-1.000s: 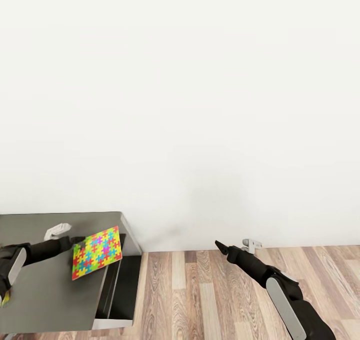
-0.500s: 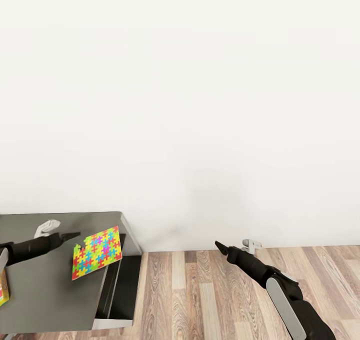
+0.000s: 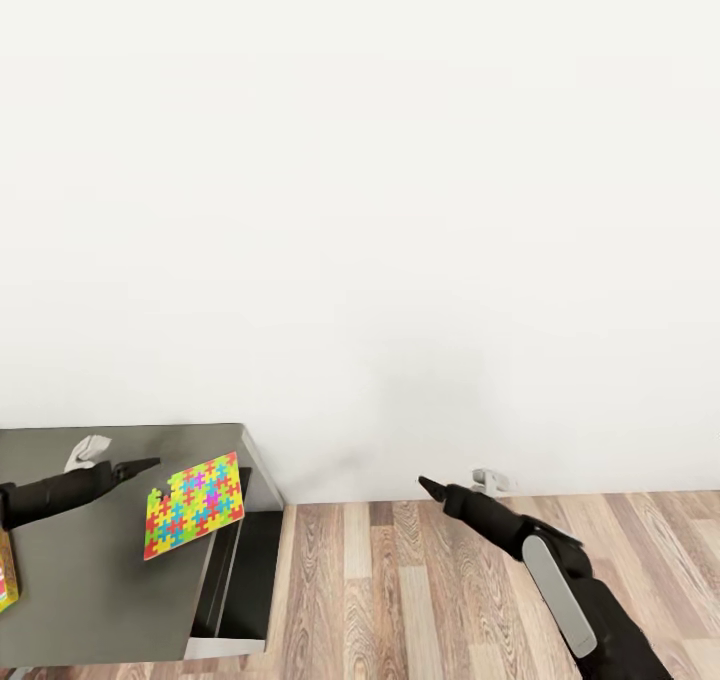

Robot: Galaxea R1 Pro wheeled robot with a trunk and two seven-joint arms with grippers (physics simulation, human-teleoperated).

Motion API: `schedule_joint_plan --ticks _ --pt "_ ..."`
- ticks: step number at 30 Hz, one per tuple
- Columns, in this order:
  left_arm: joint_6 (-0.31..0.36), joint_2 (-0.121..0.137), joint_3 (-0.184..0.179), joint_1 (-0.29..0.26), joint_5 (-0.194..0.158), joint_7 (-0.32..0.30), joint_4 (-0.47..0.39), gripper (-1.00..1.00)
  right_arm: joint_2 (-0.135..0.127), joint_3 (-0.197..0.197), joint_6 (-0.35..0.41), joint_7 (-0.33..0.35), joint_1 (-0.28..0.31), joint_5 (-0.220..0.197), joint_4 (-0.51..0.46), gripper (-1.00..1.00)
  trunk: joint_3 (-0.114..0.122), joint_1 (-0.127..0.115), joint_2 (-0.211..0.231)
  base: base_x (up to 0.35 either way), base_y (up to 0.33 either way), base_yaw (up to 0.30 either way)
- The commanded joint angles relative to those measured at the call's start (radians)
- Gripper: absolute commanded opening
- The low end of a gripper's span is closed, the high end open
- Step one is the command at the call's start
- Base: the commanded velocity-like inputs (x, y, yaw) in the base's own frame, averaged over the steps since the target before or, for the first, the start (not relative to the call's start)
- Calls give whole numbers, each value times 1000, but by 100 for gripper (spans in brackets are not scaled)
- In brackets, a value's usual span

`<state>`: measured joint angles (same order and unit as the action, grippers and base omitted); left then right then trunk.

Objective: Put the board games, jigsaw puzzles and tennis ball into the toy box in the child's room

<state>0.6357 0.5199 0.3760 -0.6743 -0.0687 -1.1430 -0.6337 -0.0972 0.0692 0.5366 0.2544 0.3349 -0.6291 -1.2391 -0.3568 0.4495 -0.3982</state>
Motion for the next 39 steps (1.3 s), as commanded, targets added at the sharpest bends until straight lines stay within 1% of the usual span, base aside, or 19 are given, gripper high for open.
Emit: schedule_joint_plan --ticks 1,4,6,11,12,15,16,19,20,23,28,35,39 --pt "8 1 0 -1 -3 -5 0 100 6 0 24 5 5 -4 1 100 -2 1 -2 0 30 0" --pt "8 1 0 -1 -3 -8 0 100 17 0 50 12 19 -4 2 100 -2 1 -2 0 30 0" --pt "8 1 0 -1 -3 -9 0 100 20 0 61 14 27 -4 3 100 -2 1 -2 0 16 0" --pt "9 1 0 -1 -5 -19 0 100 29 0 117 16 43 -5 3 100 -2 1 -2 0 6 0" --pt "9 0 0 -1 -5 -28 0 100 38 -1 144 16 47 -6 2 100 -2 1 -2 0 2 0" --pt "13 0 -1 -1 -5 -51 0 100 61 -3 184 16 53 -6 1 100 -2 1 -2 0 1 0" --pt "16 0 -1 -1 -3 -71 0 100 76 -4 207 15 58 -5 -1 100 -2 1 -2 0 0 0" --pt "18 0 0 -1 0 -103 0 100 96 -5 230 14 62 -4 -4 100 -2 1 -2 0 0 0" --pt "19 0 -1 -1 1 -122 0 100 105 -6 239 13 64 -4 -6 100 -2 1 -2 0 0 0" --pt "20 1 -1 -1 2 -152 0 100 115 -6 248 12 66 -3 -7 100 -2 1 -2 0 0 0" --pt "22 1 -1 -1 3 -173 0 100 120 -6 254 12 68 -3 -8 100 -2 1 -2 0 0 0" --pt "22 2 0 -1 3 -179 0 100 123 -6 254 13 68 -4 -8 100 -2 1 -2 0 15 0" --pt "22 2 0 -1 3 -180 0 100 123 -6 253 13 68 -5 -7 100 -2 1 -2 0 153 0"
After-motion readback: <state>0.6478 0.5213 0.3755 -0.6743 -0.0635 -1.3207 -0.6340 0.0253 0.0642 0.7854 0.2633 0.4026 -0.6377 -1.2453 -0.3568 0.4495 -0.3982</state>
